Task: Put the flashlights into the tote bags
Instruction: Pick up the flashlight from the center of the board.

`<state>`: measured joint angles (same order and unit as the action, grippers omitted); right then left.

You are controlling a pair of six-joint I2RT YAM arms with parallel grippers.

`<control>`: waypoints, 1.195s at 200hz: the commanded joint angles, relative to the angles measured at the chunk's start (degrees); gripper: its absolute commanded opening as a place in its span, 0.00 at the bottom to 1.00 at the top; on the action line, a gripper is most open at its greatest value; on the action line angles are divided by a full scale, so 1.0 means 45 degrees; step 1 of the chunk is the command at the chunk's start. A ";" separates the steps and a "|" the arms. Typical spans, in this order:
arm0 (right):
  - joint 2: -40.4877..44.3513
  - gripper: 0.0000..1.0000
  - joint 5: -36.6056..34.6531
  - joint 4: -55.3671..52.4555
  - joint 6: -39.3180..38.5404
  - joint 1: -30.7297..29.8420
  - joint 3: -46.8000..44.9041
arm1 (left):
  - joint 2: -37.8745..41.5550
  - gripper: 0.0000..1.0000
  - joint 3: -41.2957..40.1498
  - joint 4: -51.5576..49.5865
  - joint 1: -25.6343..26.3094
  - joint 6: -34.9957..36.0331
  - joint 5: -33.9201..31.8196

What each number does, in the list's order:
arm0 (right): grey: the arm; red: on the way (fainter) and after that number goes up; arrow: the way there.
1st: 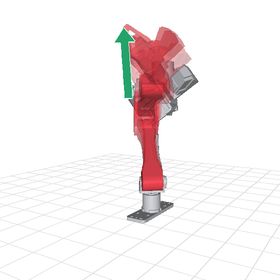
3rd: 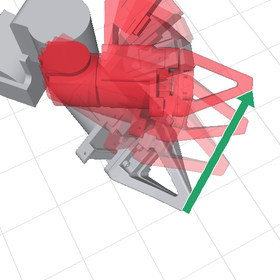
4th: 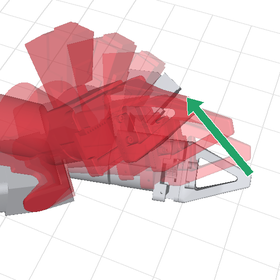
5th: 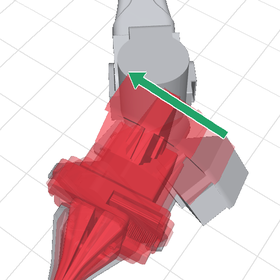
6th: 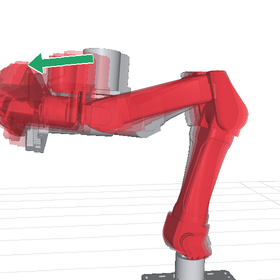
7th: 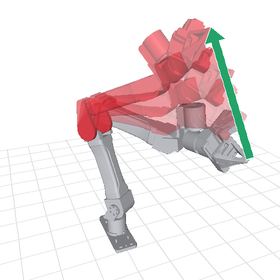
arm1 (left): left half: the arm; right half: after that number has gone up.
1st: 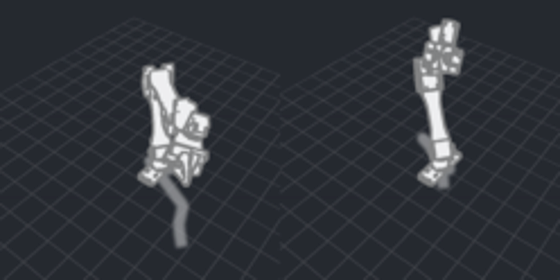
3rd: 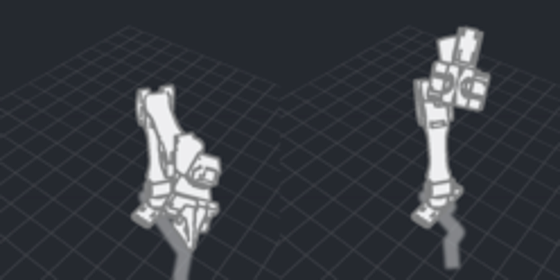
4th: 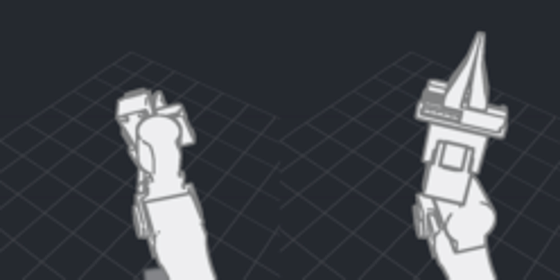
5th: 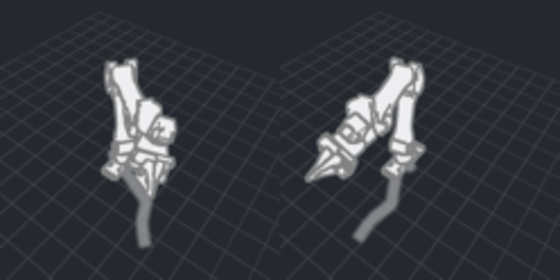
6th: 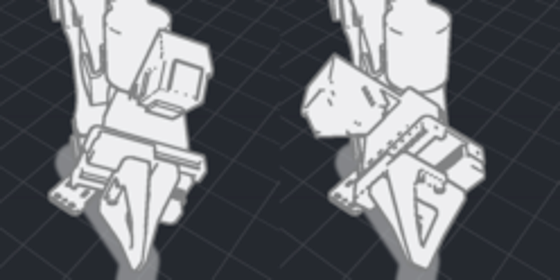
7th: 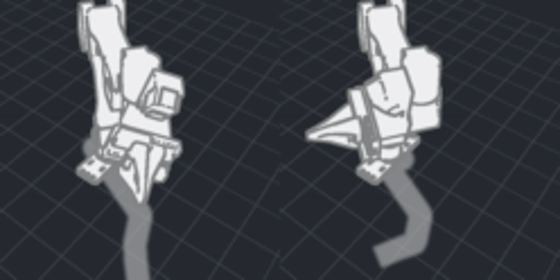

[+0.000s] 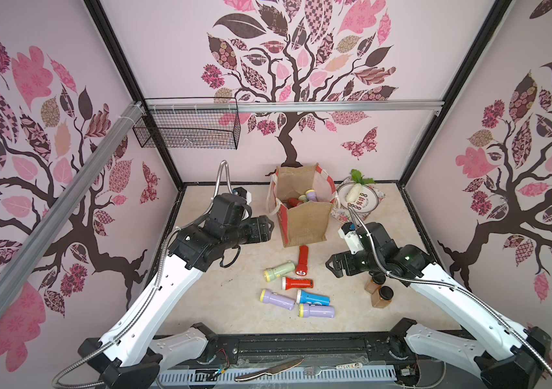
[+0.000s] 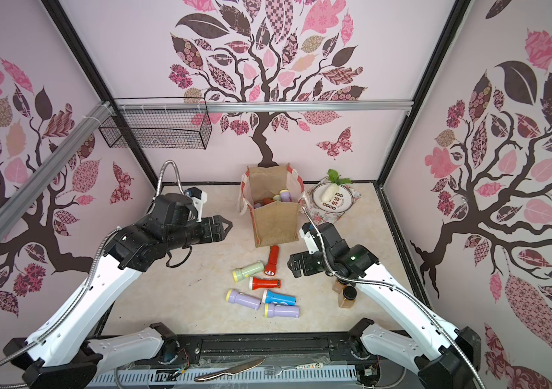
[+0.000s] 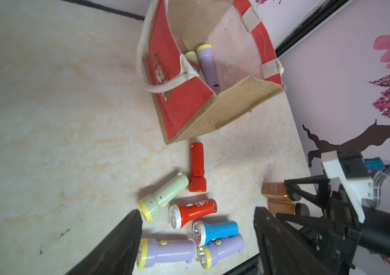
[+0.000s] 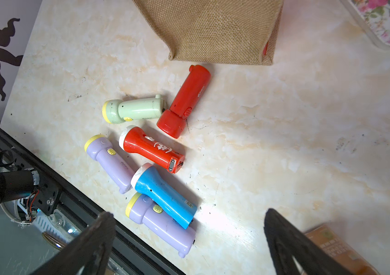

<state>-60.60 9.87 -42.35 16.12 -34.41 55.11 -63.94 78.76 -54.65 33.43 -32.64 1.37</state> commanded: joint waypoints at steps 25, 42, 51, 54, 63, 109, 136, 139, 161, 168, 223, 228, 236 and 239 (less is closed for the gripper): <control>0.0151 1.00 0.1481 -0.0094 -0.0547 -0.0158 -0.0129 | 0.1911 0.77 -0.1938 0.0035 0.0036 -0.0388 0.0631; 0.0366 1.00 0.1477 -0.0164 -0.0407 -0.0550 -0.0405 | 0.2255 0.77 -0.2287 -0.0154 0.0038 -0.0214 0.1067; 0.0433 1.00 0.1619 -0.0089 -0.0191 -0.0758 -0.0643 | 0.2449 0.77 -0.2480 -0.0275 0.0043 -0.0143 0.1212; 0.0433 1.00 0.1782 -0.0082 -0.0094 -0.0796 -0.0716 | 0.2520 0.77 -0.2536 -0.0320 0.0026 -0.0160 0.1265; 0.0405 1.00 0.1960 -0.0078 0.0311 -0.0814 -0.0901 | 0.2746 0.77 -0.2739 -0.0354 0.0031 -0.0094 0.1396; 0.0533 1.00 0.1495 0.0831 0.2487 -0.1571 -0.2100 | 0.3940 0.77 -0.3871 -0.0725 -0.0311 0.0082 0.2627; 0.0324 1.00 0.0768 0.1232 0.3218 -0.2540 -0.2306 | 0.4672 0.77 -0.4347 -0.0497 -0.0751 0.0145 0.3441; 0.0322 1.00 0.0672 0.1286 0.3271 -0.2632 -0.2316 | 0.4736 0.77 -0.4427 -0.0473 -0.0764 0.0162 0.3431; 0.0470 1.00 0.0894 0.1999 0.3600 -0.2980 -0.2733 | 0.4913 0.77 -0.4699 -0.0745 -0.0701 0.0140 0.3387; 0.0609 1.00 0.0995 0.2336 0.3625 -0.3048 -0.2977 | 0.4958 0.77 -0.4610 -0.0925 -0.0673 0.0221 0.3373; 0.1413 1.00 0.1245 0.2879 0.3344 -0.3278 -0.4092 | 0.4564 0.78 -0.3915 -0.1689 -0.0466 0.1282 0.1881; 0.1444 1.00 0.1245 0.2887 0.3318 -0.3289 -0.4121 | 0.4515 0.78 -0.3922 -0.1642 -0.0495 0.1304 0.1831; 0.1437 1.00 0.1226 0.2862 0.3228 -0.3298 -0.4141 | 0.4384 0.78 -0.3975 -0.1578 -0.0551 0.1297 0.1844; 0.1433 1.00 0.1213 0.2843 0.3207 -0.3308 -0.4120 | 0.4329 0.78 -0.4000 -0.1567 -0.0585 0.1285 0.1855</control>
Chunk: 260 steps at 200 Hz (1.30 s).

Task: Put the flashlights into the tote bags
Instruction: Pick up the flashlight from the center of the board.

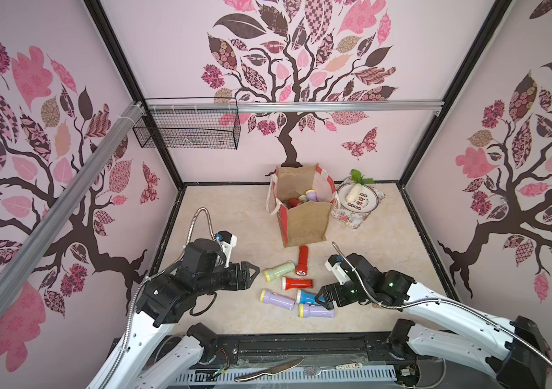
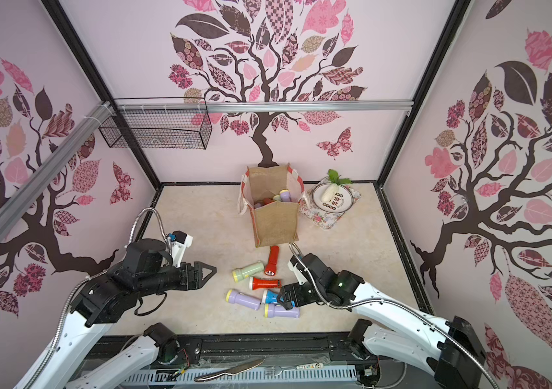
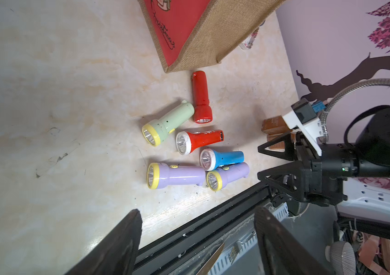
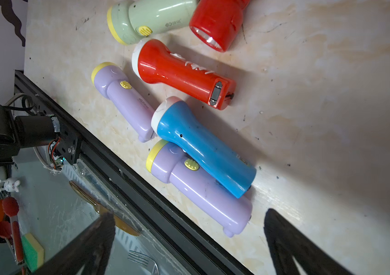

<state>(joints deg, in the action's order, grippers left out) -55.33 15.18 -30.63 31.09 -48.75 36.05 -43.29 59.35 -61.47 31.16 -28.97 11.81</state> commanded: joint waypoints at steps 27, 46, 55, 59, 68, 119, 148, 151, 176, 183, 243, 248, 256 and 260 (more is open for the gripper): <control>-0.0005 1.00 -0.0164 0.0242 -0.0469 -0.0260 0.0208 | -0.0574 0.78 -0.0023 0.0211 -0.0450 0.0037 -0.0169; -0.0371 1.00 -0.0248 0.0127 -0.0785 -0.0396 0.0462 | -0.0687 0.77 -0.0294 0.0427 -0.0857 -0.0333 0.0166; -0.0484 0.99 -0.0258 0.0126 -0.0853 -0.0527 0.0522 | -0.0748 0.77 -0.0371 0.0487 -0.0992 -0.0443 0.0168; -0.0544 0.99 -0.0310 0.0112 -0.0879 -0.0614 0.0555 | -0.0751 0.77 -0.0406 0.0500 -0.1032 -0.0459 0.0168; -0.0661 0.99 -0.0502 0.0084 -0.0940 -0.0870 0.0649 | -0.0805 0.77 -0.0504 0.0609 -0.1085 -0.0533 0.0130; -0.1874 0.98 -0.0757 0.0016 -0.1434 -0.1606 0.0925 | -0.1053 0.77 -0.1281 0.0996 -0.1201 -0.1186 0.0071; -0.2361 0.97 -0.0959 0.0049 -0.1769 -0.1627 0.0978 | -0.1035 0.77 -0.1414 0.0937 -0.1221 -0.1390 -0.0012; -0.2444 0.97 -0.0943 0.0059 -0.1804 -0.1627 0.0990 | -0.1016 0.77 -0.1447 0.0928 -0.1221 -0.1408 -0.0026; -0.2961 0.95 -0.0810 0.0200 -0.2130 -0.1725 0.1070 | -0.0925 0.77 -0.1577 0.0742 -0.1221 -0.1510 -0.0047; -0.3042 0.94 -0.0768 0.0230 -0.2193 -0.1763 0.1100 | -0.0860 0.77 -0.1616 0.0685 -0.1229 -0.1521 -0.0096; -0.3142 0.89 -0.0713 0.0245 -0.2300 -0.2134 0.0959 | -0.0387 0.76 -0.2031 0.0319 -0.1240 -0.1820 -0.0164; -0.3205 0.88 -0.0683 0.0264 -0.2297 -0.2173 0.0943 | -0.0368 0.77 -0.2070 0.0321 -0.1240 -0.1842 -0.0153; -0.3303 0.88 -0.0635 0.0310 -0.2302 -0.2205 0.0934 | -0.0320 0.76 -0.2129 0.0282 -0.1240 -0.1892 -0.0131; -0.3370 0.87 -0.0639 0.0331 -0.2333 -0.2230 0.0929 | -0.0290 0.76 -0.2156 0.0273 -0.1240 -0.1901 -0.0116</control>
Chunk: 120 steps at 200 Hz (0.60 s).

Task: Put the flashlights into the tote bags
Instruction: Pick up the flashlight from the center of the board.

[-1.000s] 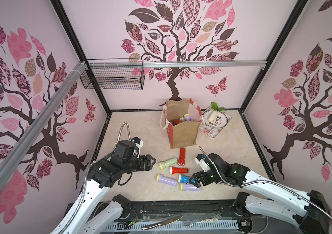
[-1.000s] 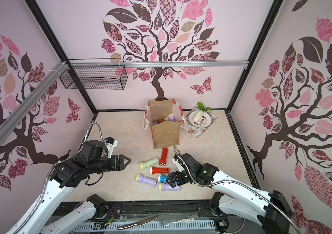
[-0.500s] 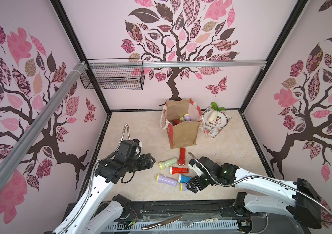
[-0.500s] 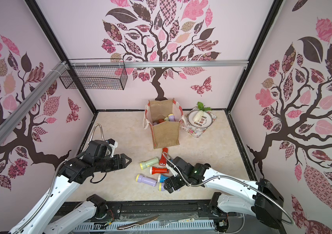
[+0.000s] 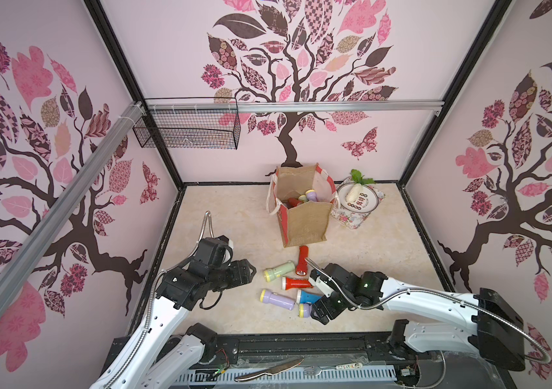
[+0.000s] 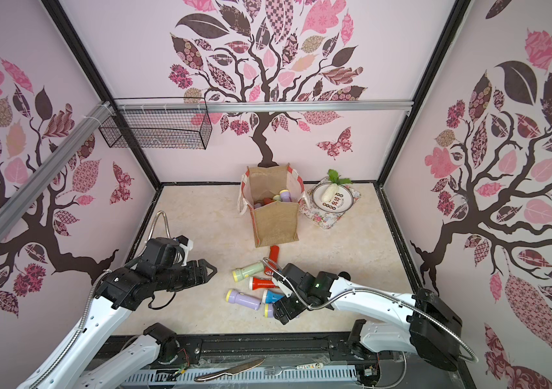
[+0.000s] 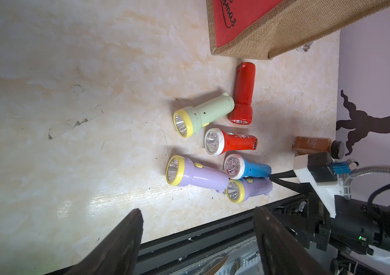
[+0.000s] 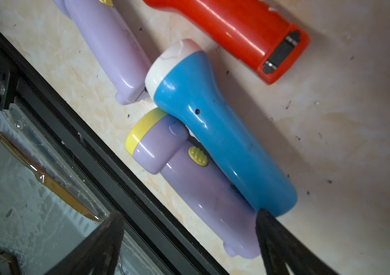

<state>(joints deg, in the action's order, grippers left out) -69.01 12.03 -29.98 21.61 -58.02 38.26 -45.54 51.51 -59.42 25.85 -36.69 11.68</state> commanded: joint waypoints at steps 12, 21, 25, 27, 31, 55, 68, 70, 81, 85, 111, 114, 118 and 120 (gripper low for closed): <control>-0.0521 0.86 0.0030 0.0236 -0.0297 -0.0265 0.0460 | 0.0285 0.77 -0.0445 -0.0220 -0.0060 -0.0250 -0.0077; -0.0627 0.85 -0.0081 0.0221 -0.0333 -0.0300 0.0538 | 0.0359 0.76 -0.0465 -0.0262 -0.0058 -0.0273 -0.0069; -0.0671 0.85 -0.0124 0.0235 -0.0357 -0.0293 0.0573 | 0.0373 0.76 -0.0469 -0.0267 -0.0060 -0.0267 -0.0093; -0.0692 0.85 -0.0161 0.0245 -0.0380 -0.0291 0.0588 | 0.0378 0.76 -0.0464 -0.0271 -0.0060 -0.0276 -0.0091; -0.0720 0.85 -0.0211 0.0247 -0.0414 -0.0300 0.0613 | 0.0435 0.77 -0.0474 -0.0290 -0.0060 -0.0285 -0.0096; -0.1067 0.83 -0.0441 0.0297 -0.0560 -0.0293 0.0802 | 0.0584 0.76 -0.0603 -0.0348 -0.0061 -0.0415 -0.0038; -0.1410 0.83 -0.0481 0.0206 -0.0697 -0.0325 0.0933 | 0.0685 0.76 -0.0700 -0.0303 -0.0060 -0.0510 -0.0022; -0.1458 0.83 -0.0485 0.0184 -0.0714 -0.0328 0.0942 | 0.0710 0.76 -0.0717 -0.0300 -0.0060 -0.0522 -0.0019; -0.1713 0.82 -0.0542 0.0095 -0.0853 -0.0365 0.1013 | 0.0769 0.76 -0.0776 -0.0274 -0.0060 -0.0588 -0.0027; -0.1788 0.82 -0.0562 0.0054 -0.0945 -0.0372 0.1056 | 0.0815 0.76 -0.0781 -0.0274 -0.0060 -0.0611 -0.0022; -0.2239 0.81 -0.0912 -0.0263 -0.1285 -0.0426 0.1281 | 0.0912 0.76 -0.0801 -0.0307 -0.0060 -0.0699 -0.0125; -0.2290 0.81 -0.0916 -0.0310 -0.1295 -0.0429 0.1327 | 0.0919 0.76 -0.0801 -0.0311 -0.0060 -0.0715 -0.0134; -0.2350 0.80 -0.0874 -0.0339 -0.1336 -0.0418 0.1380 | 0.0939 0.76 -0.0801 -0.0310 -0.0060 -0.0724 -0.0135; -0.2381 0.80 -0.0852 -0.0338 -0.1347 -0.0425 0.1380 | 0.0954 0.76 -0.0816 -0.0311 -0.0070 -0.0732 -0.0140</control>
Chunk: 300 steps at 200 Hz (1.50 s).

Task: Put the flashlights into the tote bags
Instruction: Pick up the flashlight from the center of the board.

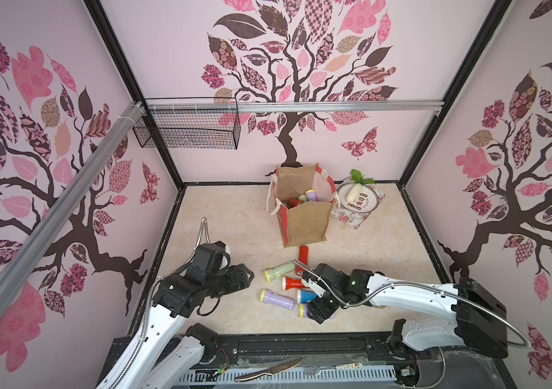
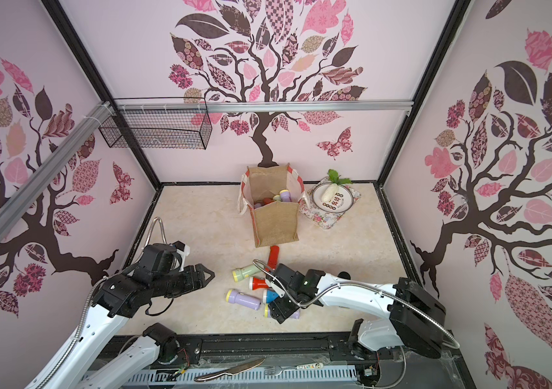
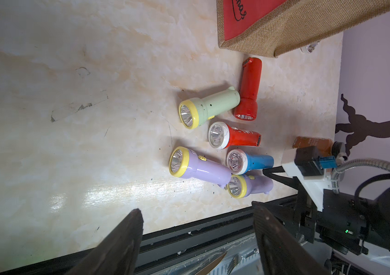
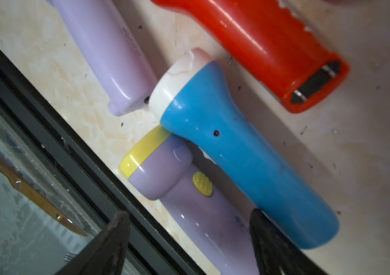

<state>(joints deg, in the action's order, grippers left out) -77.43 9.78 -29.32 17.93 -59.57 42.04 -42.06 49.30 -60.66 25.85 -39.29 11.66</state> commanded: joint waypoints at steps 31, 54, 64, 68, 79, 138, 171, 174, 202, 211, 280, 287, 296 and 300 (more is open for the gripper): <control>-0.0868 0.76 -0.0356 -0.0635 -0.0519 -0.0200 0.0672 | 0.0368 0.76 -0.0464 -0.0035 -0.0060 -0.0339 -0.0159; -0.1057 0.74 -0.0377 -0.0697 -0.0389 -0.0354 0.0618 | 0.0450 0.76 -0.0564 0.0042 -0.0060 -0.0411 -0.0169; -0.1118 0.72 -0.0409 -0.0709 -0.0315 -0.0410 0.0581 | 0.0422 0.76 -0.0579 0.0053 -0.0060 -0.0411 -0.0168; -0.1146 0.72 -0.0430 -0.0694 -0.0293 -0.0423 0.0576 | 0.0406 0.76 -0.0574 0.0073 -0.0060 -0.0410 -0.0167; -0.1210 0.69 -0.0539 -0.0710 -0.0235 -0.0472 0.0559 | 0.0346 0.76 -0.0564 0.0092 -0.0060 -0.0422 -0.0164; -0.1848 0.63 -0.1200 -0.0650 -0.0155 -0.0631 0.0828 | 0.0116 0.76 -0.0506 0.0197 -0.0067 -0.0272 -0.0110; -0.2143 0.58 -0.1358 -0.0594 -0.0288 -0.0744 0.0989 | -0.0024 0.76 -0.0411 0.0241 -0.0060 -0.0162 -0.0077; -0.2144 0.57 -0.1371 -0.0577 -0.0283 -0.0746 0.0989 | -0.0044 0.76 -0.0409 0.0273 -0.0062 -0.0157 -0.0087; -0.2023 0.49 -0.1373 -0.0551 -0.0260 -0.0787 0.0921 | -0.0162 0.76 -0.0352 0.0321 -0.0061 -0.0098 -0.0098; -0.1927 0.46 -0.1372 -0.0538 -0.0269 -0.0812 0.0894 | -0.0183 0.76 -0.0350 0.0355 -0.0060 -0.0099 -0.0104; -0.0733 0.21 -0.1238 -0.0237 -0.0547 -0.0824 0.0922 | -0.0408 0.75 -0.0177 0.0532 -0.0060 0.0016 -0.0181; -0.0432 0.20 -0.1184 -0.0138 -0.0555 -0.0824 0.0911 | -0.0400 0.75 -0.0121 0.0557 -0.0060 0.0047 -0.0220; -0.0050 0.18 -0.1141 -0.0066 -0.0523 -0.0824 0.0955 | -0.0413 0.75 -0.0060 0.0554 -0.0060 0.0087 -0.0264; 0.0099 0.17 -0.1129 -0.0030 -0.0513 -0.0824 0.0986 | -0.0415 0.75 -0.0024 0.0587 -0.0070 0.0092 -0.0284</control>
<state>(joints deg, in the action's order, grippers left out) -83.31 4.56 -30.94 16.43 -62.94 44.95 -44.05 48.16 -59.22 25.85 -40.27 11.57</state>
